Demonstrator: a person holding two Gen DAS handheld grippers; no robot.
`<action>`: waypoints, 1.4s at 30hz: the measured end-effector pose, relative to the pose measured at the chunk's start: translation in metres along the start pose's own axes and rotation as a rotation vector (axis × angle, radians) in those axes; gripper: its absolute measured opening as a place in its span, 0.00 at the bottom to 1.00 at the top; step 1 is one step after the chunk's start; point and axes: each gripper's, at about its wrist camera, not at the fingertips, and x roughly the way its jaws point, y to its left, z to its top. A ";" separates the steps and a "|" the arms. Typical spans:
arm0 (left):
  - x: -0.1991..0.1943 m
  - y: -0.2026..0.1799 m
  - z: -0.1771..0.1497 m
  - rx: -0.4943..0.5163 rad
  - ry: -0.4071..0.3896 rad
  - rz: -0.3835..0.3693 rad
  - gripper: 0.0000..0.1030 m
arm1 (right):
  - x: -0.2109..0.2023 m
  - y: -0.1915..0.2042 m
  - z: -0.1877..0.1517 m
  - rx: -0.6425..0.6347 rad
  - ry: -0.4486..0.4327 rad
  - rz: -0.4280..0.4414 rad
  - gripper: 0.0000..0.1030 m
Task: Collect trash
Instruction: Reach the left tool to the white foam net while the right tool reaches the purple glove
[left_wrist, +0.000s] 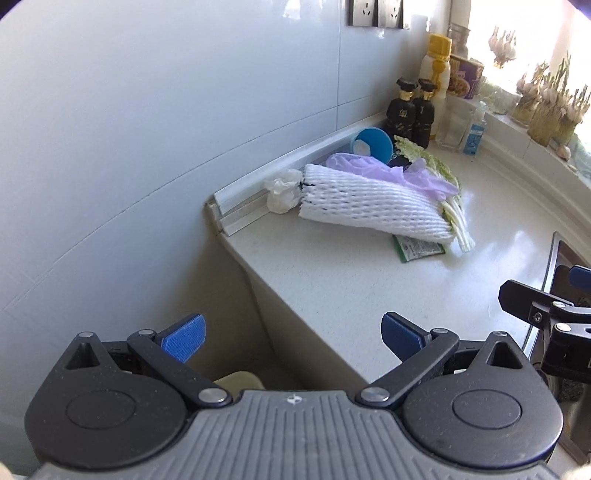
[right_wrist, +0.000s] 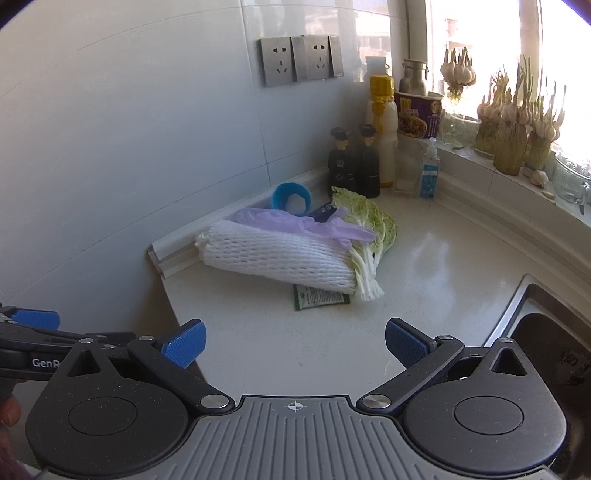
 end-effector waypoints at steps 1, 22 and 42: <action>0.010 0.000 0.005 -0.006 -0.005 -0.029 0.96 | 0.009 -0.005 0.003 0.004 -0.007 0.006 1.00; 0.135 0.017 0.057 -0.384 -0.080 -0.394 0.70 | 0.187 -0.050 0.061 0.275 -0.074 0.257 0.87; 0.191 0.018 0.050 -0.696 0.049 -0.473 0.58 | 0.228 -0.037 0.059 0.288 -0.019 0.187 0.12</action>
